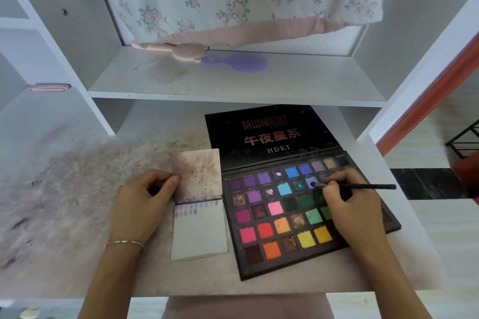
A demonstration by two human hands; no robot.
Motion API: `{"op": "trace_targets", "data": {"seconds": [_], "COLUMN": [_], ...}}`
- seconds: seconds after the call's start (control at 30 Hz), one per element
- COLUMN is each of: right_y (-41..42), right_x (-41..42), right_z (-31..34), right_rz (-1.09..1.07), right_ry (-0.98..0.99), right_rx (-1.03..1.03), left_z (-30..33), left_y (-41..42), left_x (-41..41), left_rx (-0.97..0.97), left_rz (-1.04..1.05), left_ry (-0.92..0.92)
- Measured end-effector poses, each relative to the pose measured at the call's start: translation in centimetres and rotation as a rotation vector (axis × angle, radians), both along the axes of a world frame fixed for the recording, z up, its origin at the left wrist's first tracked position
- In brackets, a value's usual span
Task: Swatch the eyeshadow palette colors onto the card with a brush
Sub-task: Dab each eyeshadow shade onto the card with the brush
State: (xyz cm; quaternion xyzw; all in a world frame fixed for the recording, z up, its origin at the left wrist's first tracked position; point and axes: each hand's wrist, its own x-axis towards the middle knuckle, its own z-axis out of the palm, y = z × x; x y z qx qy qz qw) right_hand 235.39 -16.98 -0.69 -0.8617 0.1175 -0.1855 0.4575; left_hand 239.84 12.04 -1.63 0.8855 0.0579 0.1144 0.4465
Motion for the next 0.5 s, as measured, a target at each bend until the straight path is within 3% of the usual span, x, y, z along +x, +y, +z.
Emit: {"op": "trace_targets", "data": {"seconds": [0.5], "right_y": [1.0], "right_x": [-0.3], "right_z": [0.8], "right_rz": [0.085], "right_ry": [-0.055], "right_rx": [0.096], "left_z": [-0.1], "left_y": [0.1], "left_x": [0.0], "left_rx": [0.003], "left_rz": [0.001], "left_ry": [-0.019]}}
